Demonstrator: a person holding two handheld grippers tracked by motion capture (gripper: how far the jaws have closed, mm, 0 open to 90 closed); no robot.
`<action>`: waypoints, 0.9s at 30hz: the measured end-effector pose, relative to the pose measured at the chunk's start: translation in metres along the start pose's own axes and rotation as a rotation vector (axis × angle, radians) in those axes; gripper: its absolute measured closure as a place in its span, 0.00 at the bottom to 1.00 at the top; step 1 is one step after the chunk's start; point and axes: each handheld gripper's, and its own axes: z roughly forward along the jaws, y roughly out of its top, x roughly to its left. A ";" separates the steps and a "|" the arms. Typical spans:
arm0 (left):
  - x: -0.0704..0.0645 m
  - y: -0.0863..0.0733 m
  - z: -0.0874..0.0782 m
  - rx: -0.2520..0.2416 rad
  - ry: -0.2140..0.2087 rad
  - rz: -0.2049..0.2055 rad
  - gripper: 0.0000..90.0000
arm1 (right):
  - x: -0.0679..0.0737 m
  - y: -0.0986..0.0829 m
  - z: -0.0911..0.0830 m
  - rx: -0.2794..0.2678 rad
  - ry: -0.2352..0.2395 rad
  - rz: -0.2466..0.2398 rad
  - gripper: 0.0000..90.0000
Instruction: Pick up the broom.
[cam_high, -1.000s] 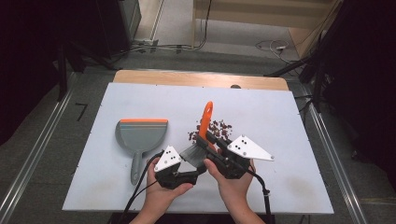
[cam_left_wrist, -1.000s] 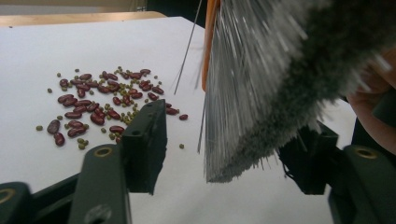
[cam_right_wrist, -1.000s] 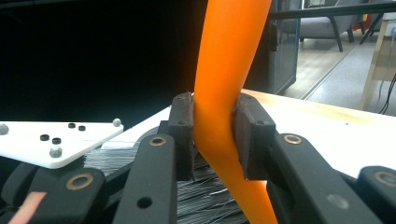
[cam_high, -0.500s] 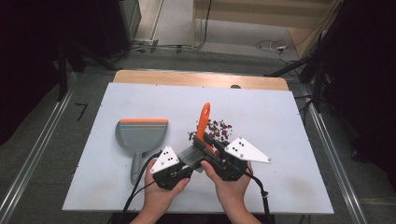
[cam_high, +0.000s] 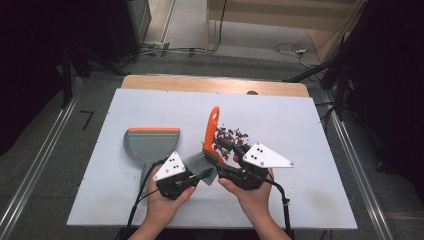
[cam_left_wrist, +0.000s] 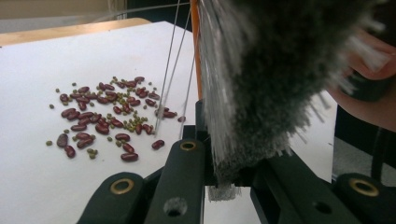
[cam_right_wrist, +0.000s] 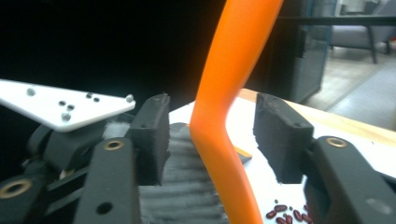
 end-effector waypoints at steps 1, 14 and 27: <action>0.003 0.001 -0.003 -0.005 -0.007 0.001 0.95 | -0.003 0.001 -0.001 0.006 0.015 -0.003 0.46; 0.027 0.009 -0.029 -0.002 -0.179 0.035 0.95 | -0.033 -0.009 0.001 0.136 0.270 0.017 0.46; 0.022 0.010 -0.029 0.025 -0.336 0.086 0.95 | -0.034 -0.020 0.008 0.152 0.431 0.047 0.60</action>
